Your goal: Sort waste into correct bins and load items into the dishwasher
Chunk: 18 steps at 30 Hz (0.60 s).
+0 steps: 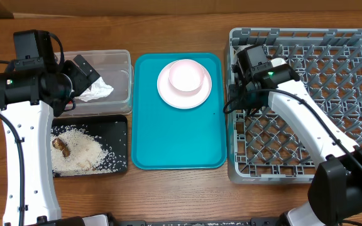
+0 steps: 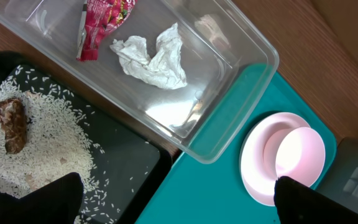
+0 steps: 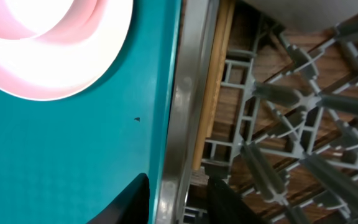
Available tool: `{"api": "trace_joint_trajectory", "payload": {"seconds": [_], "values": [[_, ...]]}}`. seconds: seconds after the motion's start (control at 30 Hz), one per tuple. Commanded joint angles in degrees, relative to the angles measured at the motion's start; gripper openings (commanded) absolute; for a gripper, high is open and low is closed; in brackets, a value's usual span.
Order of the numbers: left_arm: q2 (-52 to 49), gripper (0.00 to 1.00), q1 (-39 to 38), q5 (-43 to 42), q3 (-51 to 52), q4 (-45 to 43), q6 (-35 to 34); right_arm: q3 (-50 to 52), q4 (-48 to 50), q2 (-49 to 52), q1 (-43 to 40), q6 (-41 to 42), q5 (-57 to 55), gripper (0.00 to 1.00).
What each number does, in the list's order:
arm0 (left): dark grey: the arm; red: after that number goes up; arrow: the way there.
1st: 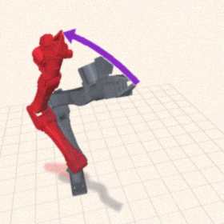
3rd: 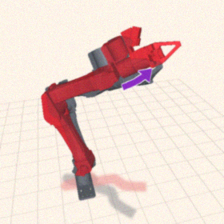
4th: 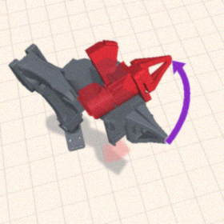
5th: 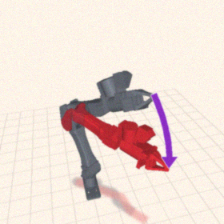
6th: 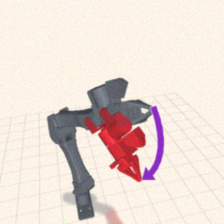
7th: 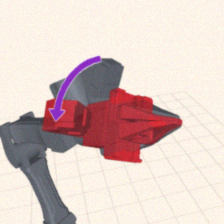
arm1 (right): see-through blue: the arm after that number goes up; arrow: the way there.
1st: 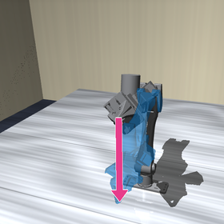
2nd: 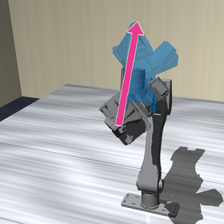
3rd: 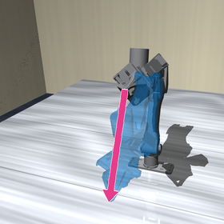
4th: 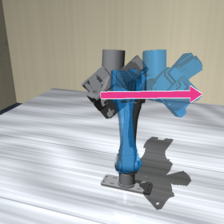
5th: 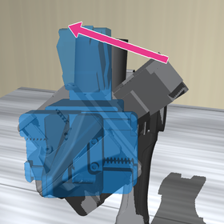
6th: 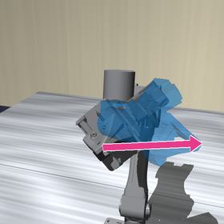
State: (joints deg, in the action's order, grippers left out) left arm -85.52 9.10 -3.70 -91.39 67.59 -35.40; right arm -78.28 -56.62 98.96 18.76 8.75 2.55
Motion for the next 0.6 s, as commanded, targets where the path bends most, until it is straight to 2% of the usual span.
{"api": "trace_joint_trajectory", "payload": {"seconds": [0.0, 0.13, 0.23, 0.57], "values": [[-0.44, 1.00, 0.15, -0.22, -0.15, -0.11, 1.09, 1.14, -0.09, -0.31, 0.76, -0.13, 0.72, 0.32], [-0.44, 1.00, 0.15, -0.22, -0.15, -0.13, 1.09, 1.14, -0.83, -0.24, 1.11, -0.11, 0.74, 0.31], [-0.44, 1.00, 0.15, -0.22, -0.15, -0.11, 1.09, 1.14, -0.96, -0.24, 1.22, -0.11, 0.79, 0.23], [-0.44, 1.00, 0.15, -0.22, -0.15, -0.13, 1.09, 1.14, -2.64, -0.24, 1.22, 0.07, 0.83, 0.22]]}}
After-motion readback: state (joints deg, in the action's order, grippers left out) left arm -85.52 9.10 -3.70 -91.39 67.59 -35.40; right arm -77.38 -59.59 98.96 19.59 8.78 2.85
